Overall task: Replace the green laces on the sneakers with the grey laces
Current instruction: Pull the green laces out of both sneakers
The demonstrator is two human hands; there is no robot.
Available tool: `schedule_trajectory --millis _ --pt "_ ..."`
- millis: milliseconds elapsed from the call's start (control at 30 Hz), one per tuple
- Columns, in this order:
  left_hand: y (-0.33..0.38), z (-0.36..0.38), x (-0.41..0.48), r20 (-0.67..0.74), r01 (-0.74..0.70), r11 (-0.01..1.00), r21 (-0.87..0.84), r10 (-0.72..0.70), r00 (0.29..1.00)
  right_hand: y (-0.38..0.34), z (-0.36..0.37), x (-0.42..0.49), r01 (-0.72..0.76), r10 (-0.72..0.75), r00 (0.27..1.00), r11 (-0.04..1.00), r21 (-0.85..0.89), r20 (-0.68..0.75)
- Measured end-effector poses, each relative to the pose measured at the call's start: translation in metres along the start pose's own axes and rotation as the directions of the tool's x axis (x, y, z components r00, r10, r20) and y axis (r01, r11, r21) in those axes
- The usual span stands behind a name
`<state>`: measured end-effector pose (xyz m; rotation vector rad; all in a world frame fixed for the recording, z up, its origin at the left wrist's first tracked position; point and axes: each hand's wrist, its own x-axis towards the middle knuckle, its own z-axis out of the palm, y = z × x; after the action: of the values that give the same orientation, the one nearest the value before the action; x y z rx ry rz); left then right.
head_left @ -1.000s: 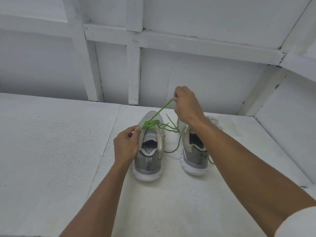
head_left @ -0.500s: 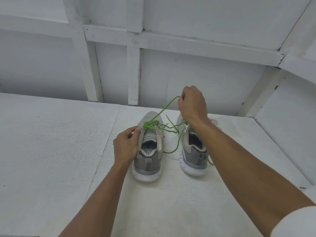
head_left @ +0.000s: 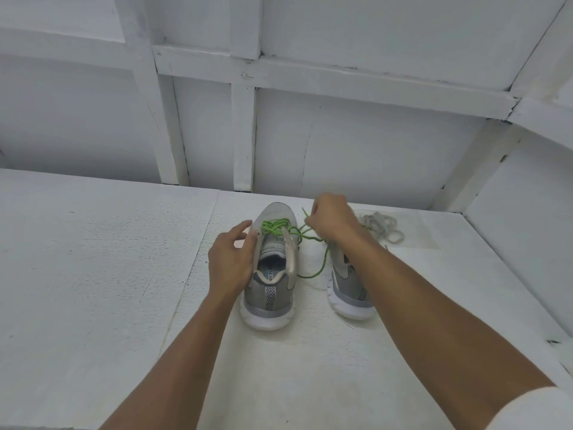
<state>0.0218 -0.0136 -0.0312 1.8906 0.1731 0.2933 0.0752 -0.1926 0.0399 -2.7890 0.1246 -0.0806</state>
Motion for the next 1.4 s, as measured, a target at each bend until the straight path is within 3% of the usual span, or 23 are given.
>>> schedule_trajectory --millis 67,200,267,400,533,733,900,967,1033,1100,1167,1233,1300,1400 --pt "0.003 -0.001 0.002 0.025 -0.040 0.998 0.050 0.039 0.999 -0.004 0.005 -0.005 0.044 -0.042 0.997 0.998 -0.036 0.068" --pt "0.013 -0.002 0.012 0.112 -0.121 0.986 0.115 0.108 0.988 -0.014 -0.003 -0.028 0.111 -0.105 0.993 0.989 0.102 -0.059" --pt "0.021 -0.002 0.019 0.182 -0.169 0.966 0.196 0.134 0.974 -0.019 -0.002 -0.043 0.111 -0.106 0.993 0.982 0.151 -0.042" --pt "0.036 0.000 0.031 0.370 -0.316 0.878 0.360 0.177 0.912 -0.012 0.020 -0.060 0.029 -0.041 0.997 0.986 0.164 0.070" --pt "0.043 0.002 0.038 0.470 -0.461 0.769 0.442 0.239 0.850 -0.010 0.037 -0.068 0.049 -0.049 0.999 0.966 0.252 -0.005" --pt "0.046 0.005 0.043 0.500 -0.541 0.686 0.487 0.289 0.817 -0.010 0.054 -0.075 0.029 0.011 0.992 0.947 0.319 -0.123" --pt "0.044 -0.013 0.060 0.255 -0.351 0.757 0.552 0.248 0.935 -0.012 0.057 -0.076 0.021 0.040 0.986 0.935 0.353 -0.164" --pt "0.042 -0.016 0.065 0.242 -0.304 0.736 0.605 0.194 0.951 -0.013 0.058 -0.077 0.011 0.047 0.986 0.938 0.348 -0.160" --pt "0.041 -0.015 0.062 0.290 -0.353 0.732 0.582 0.218 0.932 -0.013 0.060 -0.076 -0.001 0.063 0.985 0.935 0.355 -0.162" --pt "0.043 -0.011 0.056 0.379 -0.478 0.731 0.487 0.316 0.869 -0.012 0.062 -0.075 -0.005 0.071 0.984 0.930 0.368 -0.166" --pt "0.048 -0.002 0.049 0.509 -0.604 0.645 0.467 0.362 0.781 -0.012 0.063 -0.075 -0.008 0.075 0.983 0.931 0.366 -0.169" --pt "0.051 0.008 0.043 0.617 -0.686 0.492 0.536 0.326 0.716 -0.012 0.063 -0.075 -0.008 0.075 0.983 0.931 0.366 -0.168" --pt "0.051 0.013 0.043 0.627 -0.694 0.439 0.571 0.313 0.713 -0.011 0.064 -0.076 -0.004 0.072 0.983 0.929 0.370 -0.169" --pt "0.052 0.006 0.053 0.521 -0.630 0.501 0.594 0.357 0.775 -0.010 0.065 -0.076 0.002 0.066 0.981 0.936 0.351 -0.182"
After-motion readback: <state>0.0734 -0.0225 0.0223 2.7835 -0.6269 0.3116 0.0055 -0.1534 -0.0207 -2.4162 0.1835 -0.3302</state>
